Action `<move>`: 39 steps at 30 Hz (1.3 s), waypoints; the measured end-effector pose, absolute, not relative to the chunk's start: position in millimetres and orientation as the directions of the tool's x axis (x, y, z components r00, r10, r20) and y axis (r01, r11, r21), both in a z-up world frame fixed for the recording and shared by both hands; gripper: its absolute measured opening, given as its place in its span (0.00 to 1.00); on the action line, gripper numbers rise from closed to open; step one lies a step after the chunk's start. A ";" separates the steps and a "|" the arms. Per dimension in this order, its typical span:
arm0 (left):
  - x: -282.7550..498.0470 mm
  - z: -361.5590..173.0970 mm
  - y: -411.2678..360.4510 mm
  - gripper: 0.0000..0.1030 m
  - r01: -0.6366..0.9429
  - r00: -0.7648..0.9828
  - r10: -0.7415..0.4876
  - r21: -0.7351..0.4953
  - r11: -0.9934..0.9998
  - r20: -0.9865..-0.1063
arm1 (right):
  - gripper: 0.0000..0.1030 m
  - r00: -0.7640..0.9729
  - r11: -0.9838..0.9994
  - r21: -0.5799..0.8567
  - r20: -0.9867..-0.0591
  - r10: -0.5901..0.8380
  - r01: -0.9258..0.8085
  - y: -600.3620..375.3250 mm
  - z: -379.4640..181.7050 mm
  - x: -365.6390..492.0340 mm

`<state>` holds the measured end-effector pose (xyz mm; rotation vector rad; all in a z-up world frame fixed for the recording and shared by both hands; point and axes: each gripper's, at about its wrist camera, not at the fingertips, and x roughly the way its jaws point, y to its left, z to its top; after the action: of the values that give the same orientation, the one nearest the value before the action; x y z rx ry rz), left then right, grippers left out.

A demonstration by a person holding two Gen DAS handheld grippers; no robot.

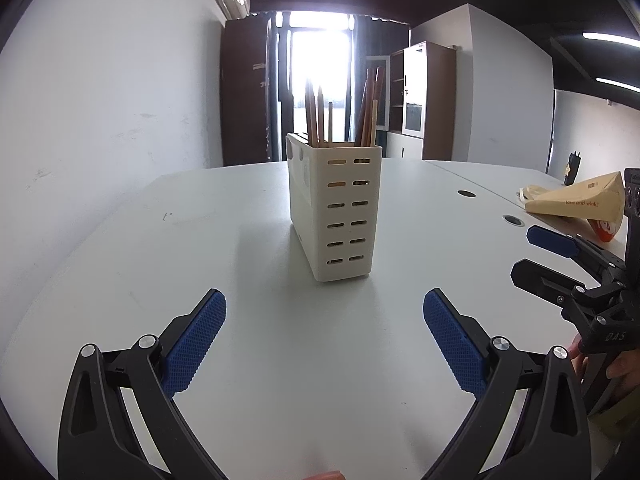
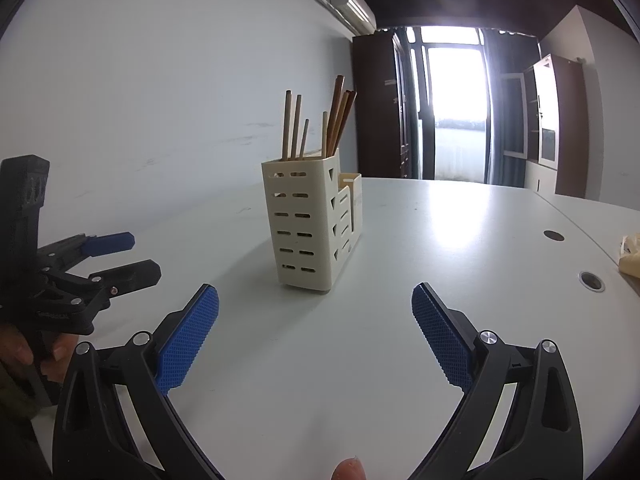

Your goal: Organize utensils

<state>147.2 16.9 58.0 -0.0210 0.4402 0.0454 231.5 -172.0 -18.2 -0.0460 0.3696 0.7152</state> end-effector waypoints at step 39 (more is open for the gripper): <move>145.2 57.8 10.7 0.94 -0.033 0.908 0.038 0.019 0.999 -0.418 | 0.95 0.684 0.746 0.068 -0.352 0.639 -0.662 -170.4 -16.1 225.1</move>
<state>145.2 10.7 57.8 0.0111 0.4318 0.0366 225.1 -170.4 -16.1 -0.0669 0.3695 0.7300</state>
